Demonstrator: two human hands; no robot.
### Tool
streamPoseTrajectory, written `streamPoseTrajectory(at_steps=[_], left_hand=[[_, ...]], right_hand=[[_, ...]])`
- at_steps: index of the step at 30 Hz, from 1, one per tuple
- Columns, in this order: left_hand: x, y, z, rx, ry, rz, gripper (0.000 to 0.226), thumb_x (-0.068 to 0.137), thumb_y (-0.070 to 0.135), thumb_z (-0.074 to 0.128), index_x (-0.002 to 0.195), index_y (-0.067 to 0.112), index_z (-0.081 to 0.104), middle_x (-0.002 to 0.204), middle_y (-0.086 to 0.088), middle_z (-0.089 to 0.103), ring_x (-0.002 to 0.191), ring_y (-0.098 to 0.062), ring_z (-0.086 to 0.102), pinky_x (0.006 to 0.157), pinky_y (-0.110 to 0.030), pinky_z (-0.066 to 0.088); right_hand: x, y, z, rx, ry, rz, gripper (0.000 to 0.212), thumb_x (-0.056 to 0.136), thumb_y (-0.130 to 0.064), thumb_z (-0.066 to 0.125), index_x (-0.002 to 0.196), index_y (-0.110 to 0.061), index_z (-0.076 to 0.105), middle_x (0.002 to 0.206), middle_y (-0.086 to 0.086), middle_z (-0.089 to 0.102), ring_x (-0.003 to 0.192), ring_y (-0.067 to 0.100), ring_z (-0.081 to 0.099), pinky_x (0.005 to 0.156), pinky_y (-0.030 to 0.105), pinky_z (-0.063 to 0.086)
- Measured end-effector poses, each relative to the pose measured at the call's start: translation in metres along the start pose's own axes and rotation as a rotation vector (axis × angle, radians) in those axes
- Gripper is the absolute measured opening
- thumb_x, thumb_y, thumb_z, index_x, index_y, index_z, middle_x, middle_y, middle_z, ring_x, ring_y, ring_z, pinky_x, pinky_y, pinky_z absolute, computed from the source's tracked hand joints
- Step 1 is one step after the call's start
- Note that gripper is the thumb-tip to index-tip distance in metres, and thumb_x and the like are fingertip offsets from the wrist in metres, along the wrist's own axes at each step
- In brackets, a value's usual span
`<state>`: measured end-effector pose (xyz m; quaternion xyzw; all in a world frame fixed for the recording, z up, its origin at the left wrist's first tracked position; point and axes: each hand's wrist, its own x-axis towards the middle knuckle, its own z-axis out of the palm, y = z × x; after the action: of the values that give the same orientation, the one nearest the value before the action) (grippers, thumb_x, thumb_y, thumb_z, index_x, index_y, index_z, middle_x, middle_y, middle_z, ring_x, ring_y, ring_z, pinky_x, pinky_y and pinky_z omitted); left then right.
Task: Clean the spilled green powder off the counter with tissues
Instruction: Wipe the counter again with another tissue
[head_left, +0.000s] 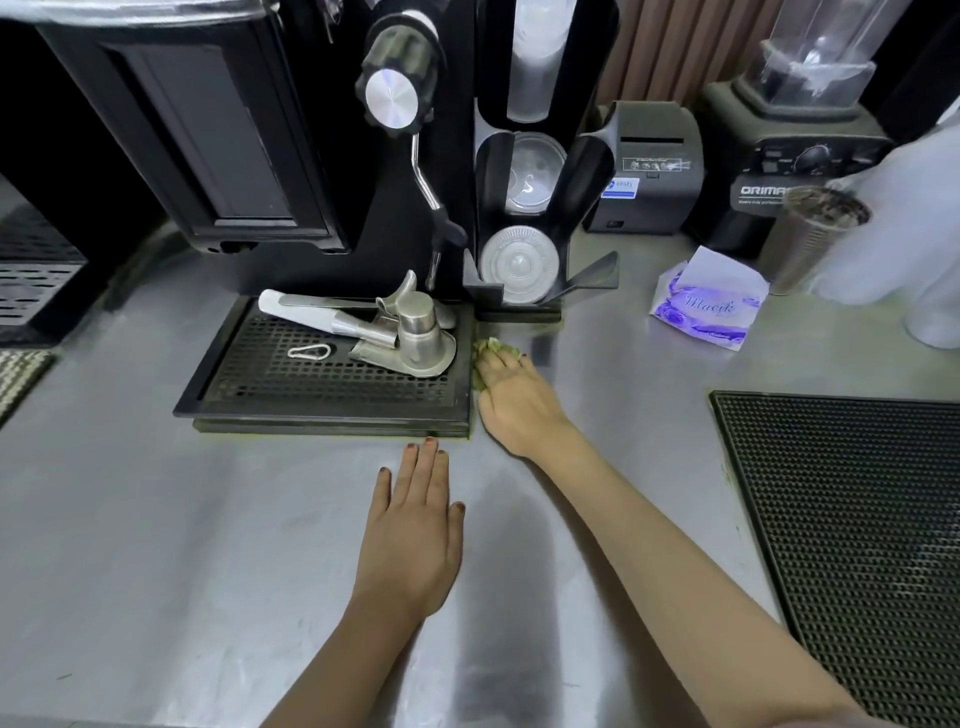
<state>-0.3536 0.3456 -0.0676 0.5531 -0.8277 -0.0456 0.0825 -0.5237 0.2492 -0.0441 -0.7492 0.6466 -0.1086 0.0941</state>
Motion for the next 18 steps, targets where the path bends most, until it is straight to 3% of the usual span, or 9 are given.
streamPoseTrajectory(at_steps=[3,7,10,13,18], left_hand=[[0.000,0.001,-0.001,-0.018,-0.011,-0.004,0.060,0.091,0.037,0.014,0.141,0.006,0.029,0.150,-0.005,0.022,0.139,-0.019,0.010,0.110,-0.034,0.003],[0.000,0.003,-0.006,-0.066,-0.063,-0.015,0.071,0.084,0.043,-0.005,0.146,0.013,0.007,0.153,0.002,-0.004,0.138,-0.013,-0.014,0.114,-0.033,-0.009],[0.000,0.004,-0.010,-0.061,-0.092,-0.025,0.073,0.080,0.043,-0.011,0.146,0.014,0.001,0.153,0.003,-0.010,0.136,-0.011,-0.020,0.113,-0.033,-0.011],[0.000,0.004,-0.012,-0.051,-0.113,-0.030,0.074,0.077,0.044,-0.015,0.146,0.016,-0.006,0.147,0.006,-0.021,0.134,-0.010,-0.024,0.112,-0.033,-0.013],[0.000,0.005,-0.012,-0.067,-0.098,-0.027,0.074,0.079,0.044,-0.013,0.146,0.015,-0.001,0.152,0.004,-0.014,0.136,-0.012,-0.022,0.113,-0.034,-0.012]], right_hand=[[-0.008,0.004,0.002,-0.058,-0.020,-0.015,0.049,0.095,-0.023,0.027,0.142,-0.008,0.029,0.151,0.008,0.029,0.140,0.021,0.021,0.117,0.040,0.008],[-0.007,0.005,-0.004,0.121,0.010,0.015,0.046,0.096,-0.016,0.033,0.141,-0.005,0.031,0.150,0.012,0.030,0.138,0.023,0.027,0.116,0.036,0.009],[-0.015,0.005,-0.001,0.018,0.057,0.007,0.041,0.096,-0.019,0.034,0.133,-0.004,0.043,0.145,0.011,0.039,0.134,0.021,0.035,0.115,0.037,0.013],[-0.015,0.001,0.005,-0.048,0.081,0.020,0.045,0.096,-0.024,0.031,0.136,-0.004,0.040,0.144,0.011,0.040,0.137,0.021,0.031,0.115,0.039,0.016],[0.021,0.002,0.005,-0.079,0.043,0.017,0.047,0.097,-0.022,0.028,0.139,-0.002,0.032,0.149,0.012,0.031,0.141,0.020,0.020,0.112,0.038,0.020]])
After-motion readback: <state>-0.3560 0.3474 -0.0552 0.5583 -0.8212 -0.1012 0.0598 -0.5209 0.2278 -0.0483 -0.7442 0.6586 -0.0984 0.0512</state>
